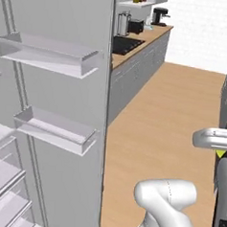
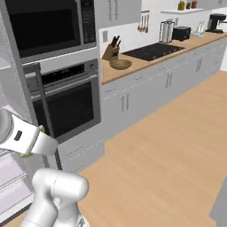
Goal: Grab a lemon wedge from the fridge and one ice cube from the ice bowl, and put them in the glass of lemonade.
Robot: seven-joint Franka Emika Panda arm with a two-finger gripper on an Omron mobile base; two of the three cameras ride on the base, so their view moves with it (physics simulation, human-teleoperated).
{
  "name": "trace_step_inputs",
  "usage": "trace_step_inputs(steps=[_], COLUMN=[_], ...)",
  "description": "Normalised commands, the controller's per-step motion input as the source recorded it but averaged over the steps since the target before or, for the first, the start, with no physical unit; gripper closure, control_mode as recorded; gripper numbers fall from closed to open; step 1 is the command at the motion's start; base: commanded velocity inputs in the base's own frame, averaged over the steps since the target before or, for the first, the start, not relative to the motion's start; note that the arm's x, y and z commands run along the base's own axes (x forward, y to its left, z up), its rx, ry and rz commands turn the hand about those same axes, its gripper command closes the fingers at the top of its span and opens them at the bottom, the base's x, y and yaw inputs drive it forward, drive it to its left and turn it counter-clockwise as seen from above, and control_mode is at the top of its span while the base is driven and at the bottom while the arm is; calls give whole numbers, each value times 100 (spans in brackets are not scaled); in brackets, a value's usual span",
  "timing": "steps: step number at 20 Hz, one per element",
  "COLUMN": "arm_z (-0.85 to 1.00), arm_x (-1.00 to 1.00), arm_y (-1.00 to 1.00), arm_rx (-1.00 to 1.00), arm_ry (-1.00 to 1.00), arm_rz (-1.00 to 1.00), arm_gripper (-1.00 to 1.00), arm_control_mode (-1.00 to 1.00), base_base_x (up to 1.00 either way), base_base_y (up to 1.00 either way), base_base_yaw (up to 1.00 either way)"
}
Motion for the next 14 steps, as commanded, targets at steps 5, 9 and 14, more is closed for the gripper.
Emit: trace_step_inputs(steps=[5,9,14], arm_z=[0,0,0], arm_x=[0,0,0], arm_y=[0,0,0], arm_rx=[0,0,0], arm_ry=[0,0,0], arm_rz=[0,0,0], arm_gripper=[100,100,100], arm_control_mode=[100,100,100], base_base_x=[100,100,100], base_base_y=[-6,0,-4], base_base_yaw=[-20,-5,0])
